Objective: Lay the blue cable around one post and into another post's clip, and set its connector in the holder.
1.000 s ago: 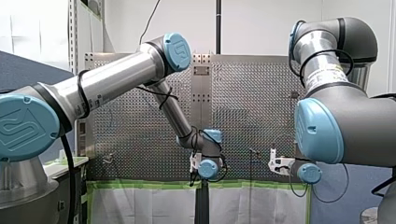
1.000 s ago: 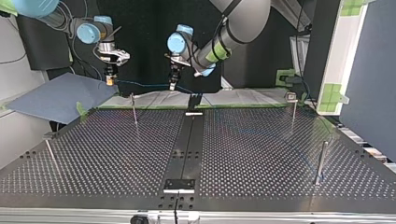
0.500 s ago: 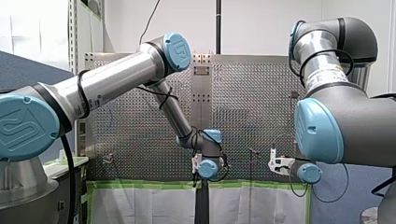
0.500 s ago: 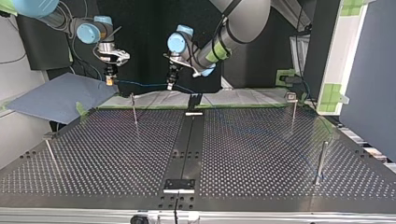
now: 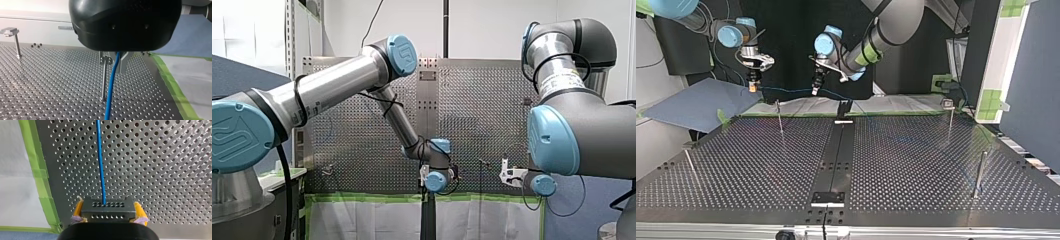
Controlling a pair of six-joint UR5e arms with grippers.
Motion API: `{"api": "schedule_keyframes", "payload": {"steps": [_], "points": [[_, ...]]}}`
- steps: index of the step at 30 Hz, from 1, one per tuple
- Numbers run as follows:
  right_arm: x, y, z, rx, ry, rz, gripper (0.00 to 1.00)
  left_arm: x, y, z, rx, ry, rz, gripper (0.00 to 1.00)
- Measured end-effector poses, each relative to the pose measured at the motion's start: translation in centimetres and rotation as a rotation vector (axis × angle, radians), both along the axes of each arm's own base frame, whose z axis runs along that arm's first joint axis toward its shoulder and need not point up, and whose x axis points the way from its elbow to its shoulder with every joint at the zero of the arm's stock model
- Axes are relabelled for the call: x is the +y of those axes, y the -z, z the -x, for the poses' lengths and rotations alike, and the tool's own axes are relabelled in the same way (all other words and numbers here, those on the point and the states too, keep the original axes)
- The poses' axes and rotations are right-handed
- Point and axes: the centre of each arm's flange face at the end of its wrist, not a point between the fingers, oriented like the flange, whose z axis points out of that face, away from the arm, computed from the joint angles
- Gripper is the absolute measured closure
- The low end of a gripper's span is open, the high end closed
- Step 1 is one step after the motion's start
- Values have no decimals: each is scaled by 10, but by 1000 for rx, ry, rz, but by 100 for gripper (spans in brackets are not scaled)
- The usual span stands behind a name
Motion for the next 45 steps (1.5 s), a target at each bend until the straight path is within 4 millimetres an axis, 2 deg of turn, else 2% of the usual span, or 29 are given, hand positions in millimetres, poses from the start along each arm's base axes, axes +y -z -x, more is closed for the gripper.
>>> {"api": "schedule_keyframes", "payload": {"steps": [11,20,27,30,39,45], "points": [[-3,-1,2,-2,8,2,100,-6,0,7,-3,14,4,100],[-13,-2,24,-6,80,0,100,-19,-4,15,-6,46,52,100],[-28,-6,37,-13,105,3,100,-37,-13,16,-20,64,91,100],[-32,-8,40,-14,112,7,100,-44,-10,17,-13,72,97,100],[-47,-13,49,-6,128,12,100,-61,25,20,39,90,88,100],[-57,-17,56,-2,140,21,100,-74,19,10,24,93,141,100]]}}
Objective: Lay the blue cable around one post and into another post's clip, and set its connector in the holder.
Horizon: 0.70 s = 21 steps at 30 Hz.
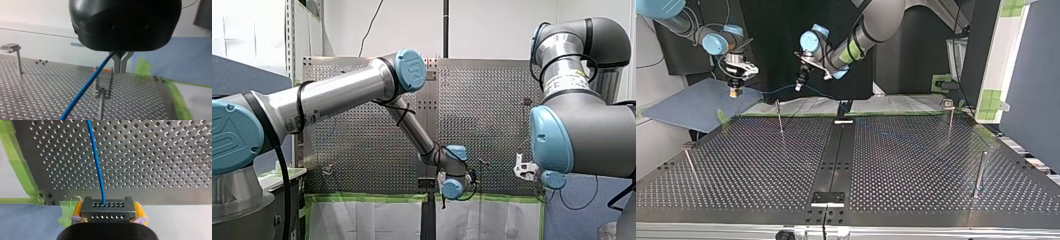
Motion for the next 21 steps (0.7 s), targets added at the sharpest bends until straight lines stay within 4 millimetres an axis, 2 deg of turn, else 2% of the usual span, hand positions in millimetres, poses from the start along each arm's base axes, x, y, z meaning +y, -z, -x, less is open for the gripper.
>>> {"api": "schedule_keyframes", "payload": {"steps": [13,21], "points": [[-20,-8,14,-3,26,-1,100,-20,-24,-18,-23,25,107,100],[-26,-11,19,-5,36,-1,100,-23,-23,-18,-19,29,113,100]]}}
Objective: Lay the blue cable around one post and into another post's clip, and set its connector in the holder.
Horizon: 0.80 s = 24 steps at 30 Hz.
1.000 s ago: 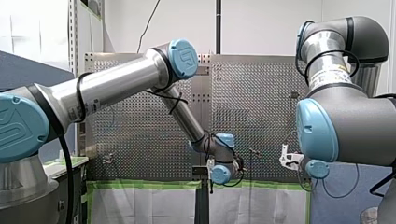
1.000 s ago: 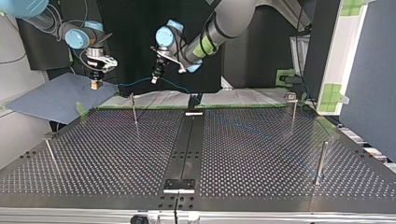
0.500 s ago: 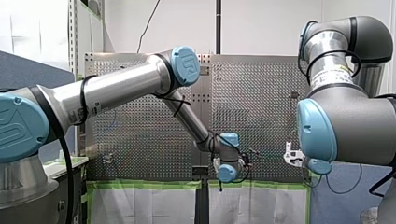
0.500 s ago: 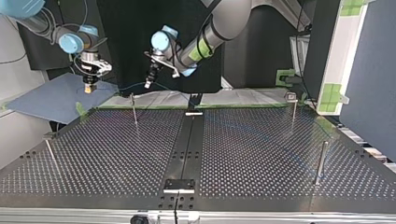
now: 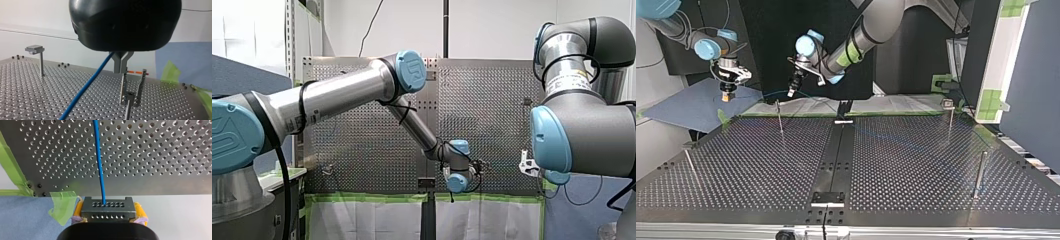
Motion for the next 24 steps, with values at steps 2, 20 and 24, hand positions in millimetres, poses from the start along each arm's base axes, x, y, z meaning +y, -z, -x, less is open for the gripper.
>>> {"api": "schedule_keyframes", "payload": {"steps": [2,20,24], "points": [[0,0,1,0,1,0,100,-1,4,2,3,3,-2,100],[-1,-1,-4,8,-10,15,100,2,29,-11,24,10,2,100],[-2,-1,-5,10,-13,21,100,0,25,-18,18,6,15,100]]}}
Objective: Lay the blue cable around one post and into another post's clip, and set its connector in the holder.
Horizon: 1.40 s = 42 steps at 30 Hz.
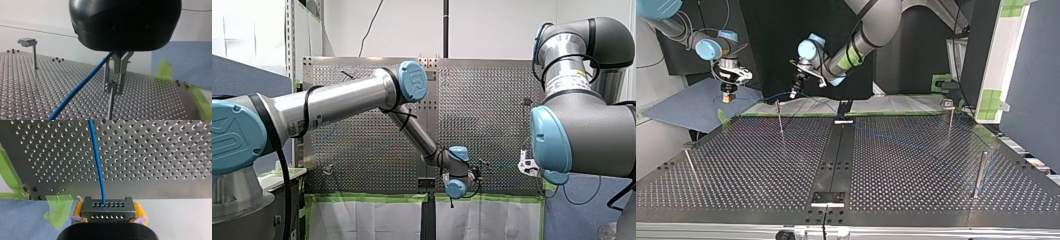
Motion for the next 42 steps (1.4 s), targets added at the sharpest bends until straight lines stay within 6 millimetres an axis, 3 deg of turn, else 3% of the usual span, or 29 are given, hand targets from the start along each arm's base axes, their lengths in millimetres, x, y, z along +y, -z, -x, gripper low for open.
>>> {"api": "schedule_keyframes", "payload": {"steps": [19,24,31,42], "points": [[-1,0,0,-2,-1,9,100,18,-10,-45,-1,-17,26,100],[-1,0,0,-2,-1,9,100,20,-11,-50,4,-11,36,100],[-1,0,1,-2,1,8,100,20,4,-53,37,5,48,100],[-2,0,2,-8,4,14,100,19,-8,-72,36,6,112,100]]}}
